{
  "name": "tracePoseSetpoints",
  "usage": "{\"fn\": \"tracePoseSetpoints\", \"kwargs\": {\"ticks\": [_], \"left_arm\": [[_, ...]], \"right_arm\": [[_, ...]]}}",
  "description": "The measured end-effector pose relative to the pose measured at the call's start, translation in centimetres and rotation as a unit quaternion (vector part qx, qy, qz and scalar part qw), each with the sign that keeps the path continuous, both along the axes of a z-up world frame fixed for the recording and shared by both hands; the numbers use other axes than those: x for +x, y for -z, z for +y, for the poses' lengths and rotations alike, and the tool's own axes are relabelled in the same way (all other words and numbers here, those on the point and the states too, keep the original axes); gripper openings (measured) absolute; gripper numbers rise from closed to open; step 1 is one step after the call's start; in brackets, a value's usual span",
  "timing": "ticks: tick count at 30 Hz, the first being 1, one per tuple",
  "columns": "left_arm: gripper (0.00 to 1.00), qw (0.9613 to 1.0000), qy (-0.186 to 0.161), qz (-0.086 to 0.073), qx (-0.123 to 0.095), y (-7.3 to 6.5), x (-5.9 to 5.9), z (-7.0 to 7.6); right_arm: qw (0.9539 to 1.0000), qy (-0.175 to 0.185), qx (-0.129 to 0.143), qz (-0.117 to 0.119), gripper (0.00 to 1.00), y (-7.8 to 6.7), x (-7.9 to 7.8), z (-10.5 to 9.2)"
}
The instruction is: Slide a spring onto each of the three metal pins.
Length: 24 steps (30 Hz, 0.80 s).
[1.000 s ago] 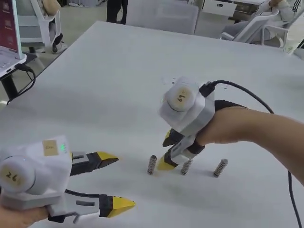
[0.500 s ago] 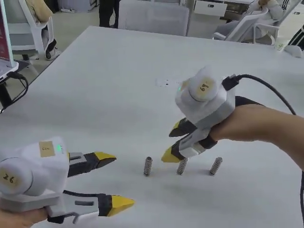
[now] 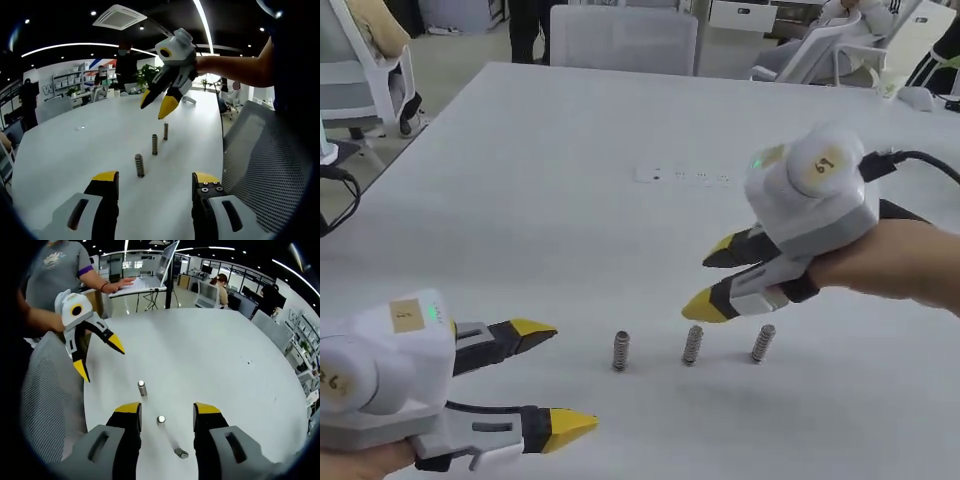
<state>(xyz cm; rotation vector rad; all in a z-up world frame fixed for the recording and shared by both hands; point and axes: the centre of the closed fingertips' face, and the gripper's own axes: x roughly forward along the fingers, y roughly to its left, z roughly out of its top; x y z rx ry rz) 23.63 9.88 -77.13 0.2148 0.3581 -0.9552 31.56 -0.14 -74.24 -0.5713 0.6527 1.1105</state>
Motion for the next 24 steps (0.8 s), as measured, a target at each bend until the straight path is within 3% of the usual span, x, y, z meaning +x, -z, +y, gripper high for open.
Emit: {"fn": "tracePoseSetpoints", "kwargs": {"ticks": [12,24], "left_arm": [[0.55,1.0000,-0.001,0.001,0.001,-0.2,0.6,-0.3],[0.55,1.0000,-0.004,0.001,0.003,-0.2,0.4,-0.4]], "right_arm": [[0.9970,0.065,0.039,-0.015,0.42,-0.7,0.7,-4.9],[0.9914,0.104,0.075,-0.027,0.45,-0.8,-0.9,-7.8]]}}
